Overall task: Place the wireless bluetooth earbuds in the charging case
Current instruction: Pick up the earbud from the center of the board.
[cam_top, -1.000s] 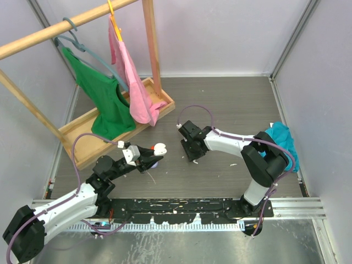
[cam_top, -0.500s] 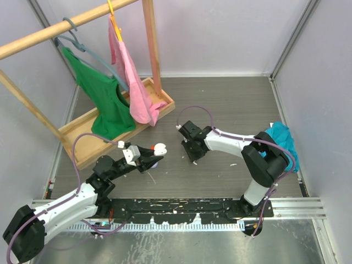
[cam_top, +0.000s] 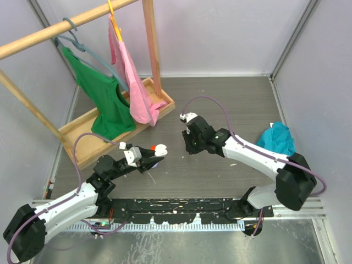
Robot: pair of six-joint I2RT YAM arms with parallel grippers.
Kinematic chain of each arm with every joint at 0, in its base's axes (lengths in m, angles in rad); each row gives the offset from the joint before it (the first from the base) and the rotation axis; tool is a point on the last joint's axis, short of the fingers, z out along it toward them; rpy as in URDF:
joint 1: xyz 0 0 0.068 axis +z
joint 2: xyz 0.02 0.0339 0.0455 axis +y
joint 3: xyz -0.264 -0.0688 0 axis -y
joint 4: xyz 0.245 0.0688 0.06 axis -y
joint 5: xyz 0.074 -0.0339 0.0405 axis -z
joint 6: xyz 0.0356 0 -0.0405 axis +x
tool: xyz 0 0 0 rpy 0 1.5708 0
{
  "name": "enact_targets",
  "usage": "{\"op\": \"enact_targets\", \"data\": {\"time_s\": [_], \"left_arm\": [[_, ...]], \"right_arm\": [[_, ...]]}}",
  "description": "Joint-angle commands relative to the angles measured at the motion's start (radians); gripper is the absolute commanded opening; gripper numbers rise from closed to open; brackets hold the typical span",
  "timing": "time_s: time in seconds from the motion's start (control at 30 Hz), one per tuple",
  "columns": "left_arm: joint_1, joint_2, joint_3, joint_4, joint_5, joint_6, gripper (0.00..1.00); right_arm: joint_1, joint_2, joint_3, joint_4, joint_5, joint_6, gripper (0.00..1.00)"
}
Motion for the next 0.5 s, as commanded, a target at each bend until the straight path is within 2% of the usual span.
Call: {"op": "enact_targets", "data": {"time_s": [0.0, 0.33, 0.47], "left_arm": [[-0.004, 0.015, 0.043, 0.067, 0.029, 0.038, 0.0], [-0.004, 0.09, 0.084, 0.12, 0.101, 0.083, 0.0], [-0.004, 0.115, 0.101, 0.148, 0.111, 0.089, 0.0]], "right_arm": [[0.039, -0.128, -0.012, 0.136, 0.045, 0.02, 0.19], [0.111, -0.446, -0.149, 0.44, 0.031, -0.018, 0.17], [0.145, -0.517, -0.214, 0.575, -0.005, -0.031, 0.17]]}}
